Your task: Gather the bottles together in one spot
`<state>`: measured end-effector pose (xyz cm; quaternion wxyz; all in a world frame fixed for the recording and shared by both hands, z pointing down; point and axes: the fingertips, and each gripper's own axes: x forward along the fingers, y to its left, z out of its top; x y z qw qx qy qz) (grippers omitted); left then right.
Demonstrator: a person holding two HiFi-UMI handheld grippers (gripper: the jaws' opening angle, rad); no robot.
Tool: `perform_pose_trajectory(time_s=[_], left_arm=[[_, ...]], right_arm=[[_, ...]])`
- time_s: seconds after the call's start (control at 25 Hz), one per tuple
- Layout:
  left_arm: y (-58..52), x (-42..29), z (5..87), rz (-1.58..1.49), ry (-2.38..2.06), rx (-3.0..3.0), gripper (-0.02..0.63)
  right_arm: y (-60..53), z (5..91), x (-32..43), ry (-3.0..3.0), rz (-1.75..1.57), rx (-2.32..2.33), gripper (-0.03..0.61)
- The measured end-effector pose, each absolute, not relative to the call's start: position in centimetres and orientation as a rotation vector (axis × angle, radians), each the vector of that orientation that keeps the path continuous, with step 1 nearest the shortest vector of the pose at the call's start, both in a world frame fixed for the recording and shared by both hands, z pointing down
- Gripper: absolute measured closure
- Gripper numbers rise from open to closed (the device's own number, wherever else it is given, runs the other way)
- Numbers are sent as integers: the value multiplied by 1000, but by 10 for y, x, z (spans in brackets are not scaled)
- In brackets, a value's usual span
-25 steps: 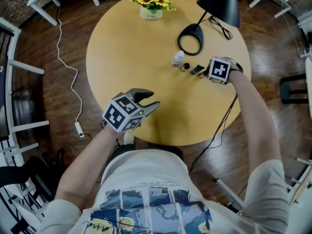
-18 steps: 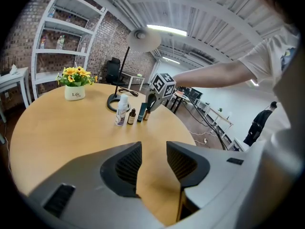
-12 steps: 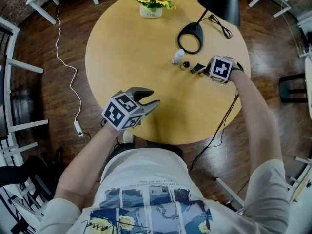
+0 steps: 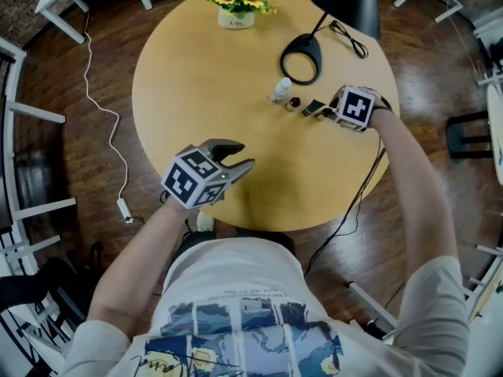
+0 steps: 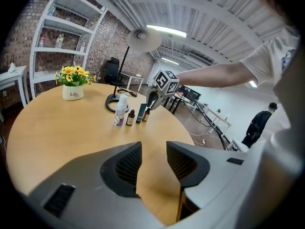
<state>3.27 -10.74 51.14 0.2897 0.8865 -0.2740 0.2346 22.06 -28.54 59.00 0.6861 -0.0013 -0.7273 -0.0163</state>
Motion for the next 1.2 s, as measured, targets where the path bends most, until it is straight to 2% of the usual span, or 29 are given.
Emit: perform_pose_trajectory(time_s=[0.12,0.2,0.44,0.68,0.92,1.2], left_arm=[[-107,35,510,617,-727,2372,469],[-107,35,508,615,-725,2383,469],[-97,25,503,625,-722,2412,469],[-75,9,496,622,-725,2433,469],[-40,-16,483,597,-745,2450,460],[0,-43,486,611,-795,2455,457]], right_arm=[[-284,571,221,-1659,-64,34,460],[-280,555,224,-1706,-64,87,422],[-235,504,241,-1860,9,335,420],[-137,467,247,-2086,196,678,420],[-26,442,216,-2267,411,1030,419],[73,428,182,-2279,516,1382,419]])
